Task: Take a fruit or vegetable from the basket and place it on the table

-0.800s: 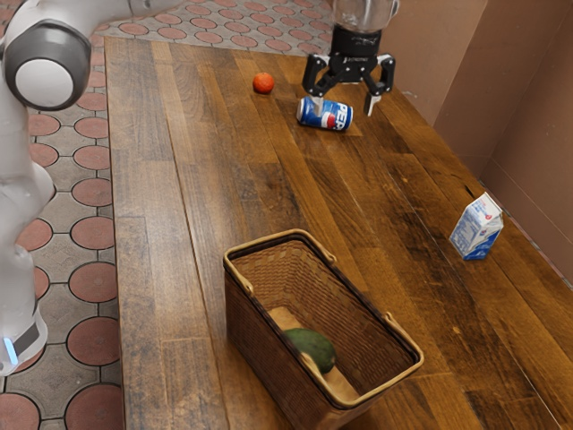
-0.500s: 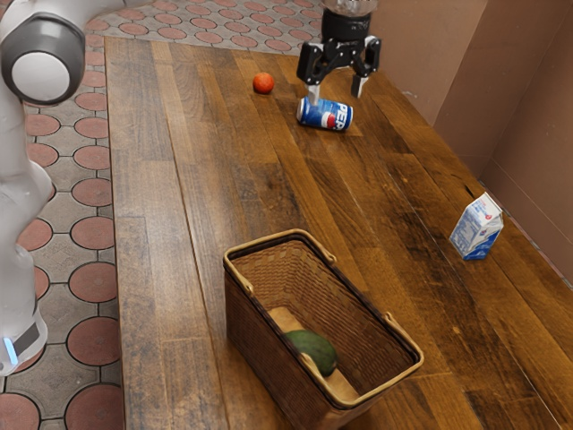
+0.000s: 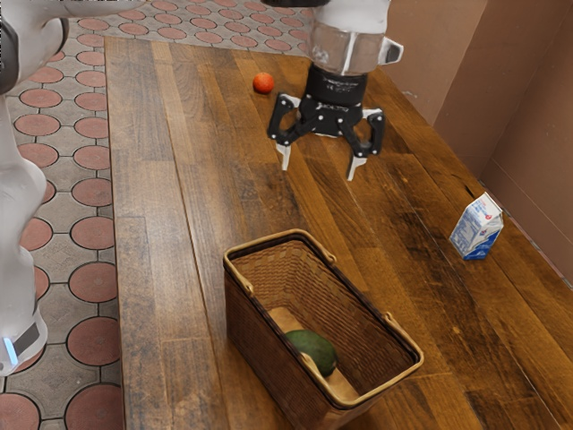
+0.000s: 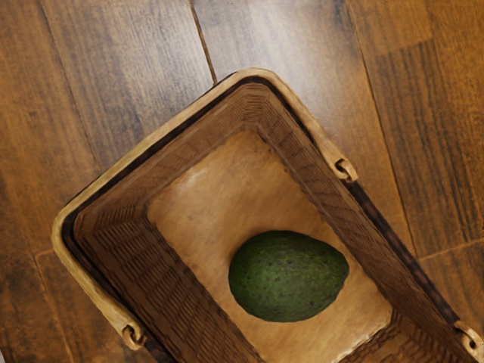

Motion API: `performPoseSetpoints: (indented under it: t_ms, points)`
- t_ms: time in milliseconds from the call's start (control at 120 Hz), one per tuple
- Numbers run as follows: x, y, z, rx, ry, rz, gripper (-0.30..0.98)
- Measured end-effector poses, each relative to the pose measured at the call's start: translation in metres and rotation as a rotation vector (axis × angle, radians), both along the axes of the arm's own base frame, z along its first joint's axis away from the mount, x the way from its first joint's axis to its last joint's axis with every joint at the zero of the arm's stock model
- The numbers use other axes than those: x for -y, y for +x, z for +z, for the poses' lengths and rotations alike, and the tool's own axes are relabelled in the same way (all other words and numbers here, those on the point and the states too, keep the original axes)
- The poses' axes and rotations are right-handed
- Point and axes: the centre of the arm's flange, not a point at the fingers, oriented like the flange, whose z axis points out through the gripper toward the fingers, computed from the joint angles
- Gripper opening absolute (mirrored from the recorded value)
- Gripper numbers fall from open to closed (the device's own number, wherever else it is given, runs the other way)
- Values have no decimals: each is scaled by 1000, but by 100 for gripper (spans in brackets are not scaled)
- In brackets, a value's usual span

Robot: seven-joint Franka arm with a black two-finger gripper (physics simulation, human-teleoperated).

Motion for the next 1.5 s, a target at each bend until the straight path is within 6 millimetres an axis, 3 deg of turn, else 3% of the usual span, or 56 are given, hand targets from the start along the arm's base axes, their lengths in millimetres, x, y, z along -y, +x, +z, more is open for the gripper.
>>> performPoseSetpoints:
  t_ms: [75,183,383,558,700,942,1500]
  points:
    - [5,9,-14,12,25,-61,69]
    - [30,26,-29,24,38,-181,69]
    - [46,-5,-17,89,41,-346,69]
    - [53,-21,-26,104,48,-443,69]
    - [61,-23,-37,105,50,-505,69]
    - [69,0,-71,90,45,-569,69]
    - [103,-13,-106,119,8,-734,69]
